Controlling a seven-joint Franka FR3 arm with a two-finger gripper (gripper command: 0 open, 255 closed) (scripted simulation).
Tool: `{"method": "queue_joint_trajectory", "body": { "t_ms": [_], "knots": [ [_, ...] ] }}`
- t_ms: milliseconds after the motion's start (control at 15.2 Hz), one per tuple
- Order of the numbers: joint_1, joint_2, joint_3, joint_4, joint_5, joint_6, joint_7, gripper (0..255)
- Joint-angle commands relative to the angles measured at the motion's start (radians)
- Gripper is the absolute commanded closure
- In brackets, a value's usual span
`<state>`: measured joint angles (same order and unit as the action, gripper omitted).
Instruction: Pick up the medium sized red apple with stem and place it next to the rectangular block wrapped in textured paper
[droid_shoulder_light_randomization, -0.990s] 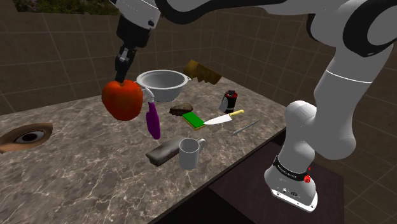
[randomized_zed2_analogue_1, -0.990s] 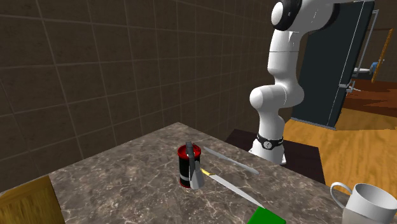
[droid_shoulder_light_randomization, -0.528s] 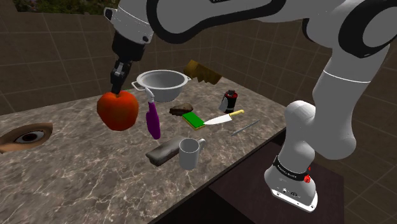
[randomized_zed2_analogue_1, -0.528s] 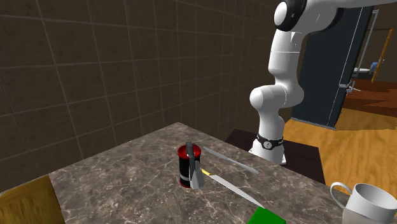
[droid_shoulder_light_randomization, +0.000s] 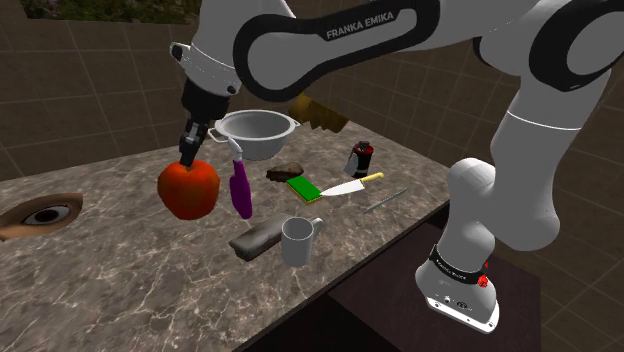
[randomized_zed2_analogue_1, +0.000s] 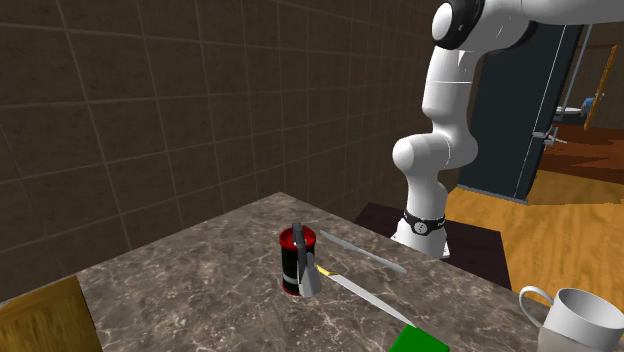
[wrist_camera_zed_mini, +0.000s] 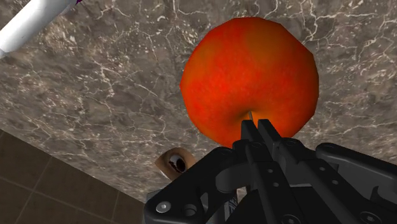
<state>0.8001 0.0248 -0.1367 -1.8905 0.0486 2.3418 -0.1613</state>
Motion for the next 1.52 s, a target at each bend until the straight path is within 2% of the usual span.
{"method": "queue_joint_trajectory", "body": {
  "t_ms": [0,1452],
  "knots": [
    [0.0,0.003,0.0,-0.023,0.001,0.027,-0.001,255],
    [-0.003,0.107,0.007,-0.196,0.046,0.302,-0.039,255]
  ]
}}
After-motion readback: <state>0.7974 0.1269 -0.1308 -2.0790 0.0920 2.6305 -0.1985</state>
